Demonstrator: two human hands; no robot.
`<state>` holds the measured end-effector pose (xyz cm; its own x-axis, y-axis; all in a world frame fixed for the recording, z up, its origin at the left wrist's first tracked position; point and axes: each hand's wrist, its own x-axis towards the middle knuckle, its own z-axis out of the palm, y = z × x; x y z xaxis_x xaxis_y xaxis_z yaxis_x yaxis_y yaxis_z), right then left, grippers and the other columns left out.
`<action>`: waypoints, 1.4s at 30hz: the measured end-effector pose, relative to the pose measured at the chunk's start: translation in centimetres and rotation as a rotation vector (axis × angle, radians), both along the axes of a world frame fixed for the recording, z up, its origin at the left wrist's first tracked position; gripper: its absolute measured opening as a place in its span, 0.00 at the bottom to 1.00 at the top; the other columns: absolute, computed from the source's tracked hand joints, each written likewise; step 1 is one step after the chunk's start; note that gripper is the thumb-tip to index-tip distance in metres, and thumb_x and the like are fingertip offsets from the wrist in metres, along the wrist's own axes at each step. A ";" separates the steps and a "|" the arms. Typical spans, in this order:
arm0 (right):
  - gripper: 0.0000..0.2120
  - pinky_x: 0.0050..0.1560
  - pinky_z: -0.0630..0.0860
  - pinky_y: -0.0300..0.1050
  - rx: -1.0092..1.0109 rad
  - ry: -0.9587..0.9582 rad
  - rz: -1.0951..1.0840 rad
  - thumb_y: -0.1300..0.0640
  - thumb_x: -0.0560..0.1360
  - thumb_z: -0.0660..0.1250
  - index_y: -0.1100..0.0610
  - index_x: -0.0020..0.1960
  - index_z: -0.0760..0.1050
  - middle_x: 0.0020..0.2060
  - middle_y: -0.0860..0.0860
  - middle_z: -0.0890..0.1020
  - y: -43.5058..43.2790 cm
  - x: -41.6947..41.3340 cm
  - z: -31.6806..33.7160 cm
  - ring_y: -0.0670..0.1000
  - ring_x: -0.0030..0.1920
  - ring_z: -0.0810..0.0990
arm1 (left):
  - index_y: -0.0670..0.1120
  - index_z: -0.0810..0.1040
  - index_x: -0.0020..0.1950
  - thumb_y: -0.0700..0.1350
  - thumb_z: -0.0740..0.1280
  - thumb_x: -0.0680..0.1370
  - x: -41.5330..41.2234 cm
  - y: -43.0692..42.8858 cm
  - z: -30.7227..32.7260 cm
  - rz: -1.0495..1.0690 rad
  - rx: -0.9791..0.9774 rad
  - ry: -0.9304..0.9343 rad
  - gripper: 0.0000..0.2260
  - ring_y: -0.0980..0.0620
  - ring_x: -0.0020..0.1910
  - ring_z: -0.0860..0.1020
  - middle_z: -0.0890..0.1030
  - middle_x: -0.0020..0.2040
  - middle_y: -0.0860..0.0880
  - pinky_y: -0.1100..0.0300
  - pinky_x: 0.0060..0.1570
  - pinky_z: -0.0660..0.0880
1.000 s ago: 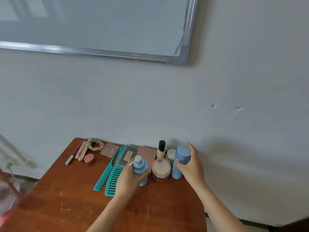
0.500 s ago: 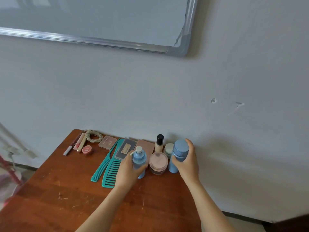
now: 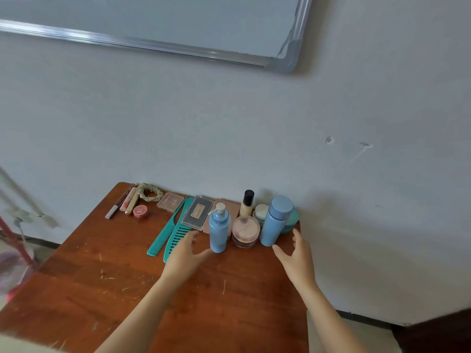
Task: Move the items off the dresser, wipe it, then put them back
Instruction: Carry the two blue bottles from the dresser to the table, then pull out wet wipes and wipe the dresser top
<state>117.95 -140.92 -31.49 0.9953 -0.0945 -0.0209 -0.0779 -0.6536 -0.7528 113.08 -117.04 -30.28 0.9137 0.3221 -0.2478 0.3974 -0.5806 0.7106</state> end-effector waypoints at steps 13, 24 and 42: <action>0.18 0.59 0.67 0.39 -0.253 0.003 0.047 0.53 0.74 0.67 0.56 0.62 0.73 0.59 0.53 0.76 2.4 -4.2 -0.1 0.51 0.61 0.71 | 0.49 0.71 0.64 0.51 0.61 0.78 0.0 3.7 -1.7 -0.280 0.063 0.067 0.15 0.57 0.53 0.74 0.77 0.59 0.51 0.67 0.44 0.73; 0.22 0.64 0.67 0.44 -0.274 0.211 -0.521 0.51 0.75 0.64 0.54 0.68 0.67 0.65 0.52 0.70 8.1 -17.1 1.4 0.51 0.66 0.66 | 0.46 0.75 0.59 0.49 0.61 0.78 1.7 6.0 -0.9 -0.874 0.035 -0.034 0.12 0.55 0.50 0.75 0.80 0.55 0.49 0.62 0.52 0.71; 0.24 0.64 0.65 0.44 -0.294 0.456 -1.587 0.50 0.75 0.65 0.54 0.68 0.66 0.65 0.52 0.70 24.8 -61.3 6.4 0.53 0.67 0.64 | 0.40 0.77 0.55 0.45 0.62 0.78 -26.0 -5.3 5.1 -2.080 0.035 -0.291 0.11 0.44 0.55 0.75 0.79 0.54 0.43 0.55 0.54 0.69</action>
<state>56.70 -116.10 -25.09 -0.1648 -0.9844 -0.0617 -0.9166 0.1759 -0.3590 87.03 -122.32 -25.17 -0.1517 -0.9849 -0.0829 -0.7975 0.0724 0.5989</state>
